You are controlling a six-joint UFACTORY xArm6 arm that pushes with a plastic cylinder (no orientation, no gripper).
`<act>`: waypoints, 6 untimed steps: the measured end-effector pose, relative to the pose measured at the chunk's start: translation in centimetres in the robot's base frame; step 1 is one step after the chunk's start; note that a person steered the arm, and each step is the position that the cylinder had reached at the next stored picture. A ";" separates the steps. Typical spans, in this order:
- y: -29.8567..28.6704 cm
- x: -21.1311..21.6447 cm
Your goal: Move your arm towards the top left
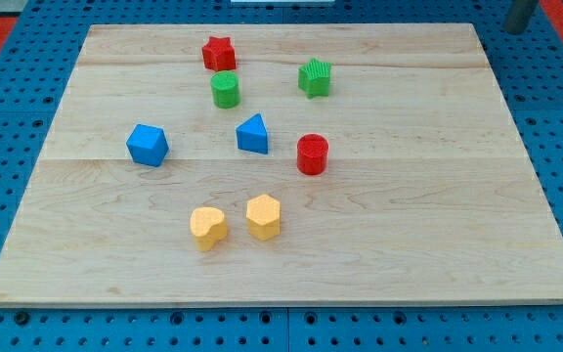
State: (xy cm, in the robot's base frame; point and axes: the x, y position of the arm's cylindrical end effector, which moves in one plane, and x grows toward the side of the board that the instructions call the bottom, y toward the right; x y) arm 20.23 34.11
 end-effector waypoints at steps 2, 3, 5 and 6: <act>0.0 -0.8; -1.6 -0.8; -8.4 -0.8; -12.4 -0.3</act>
State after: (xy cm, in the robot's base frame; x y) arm 19.93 21.70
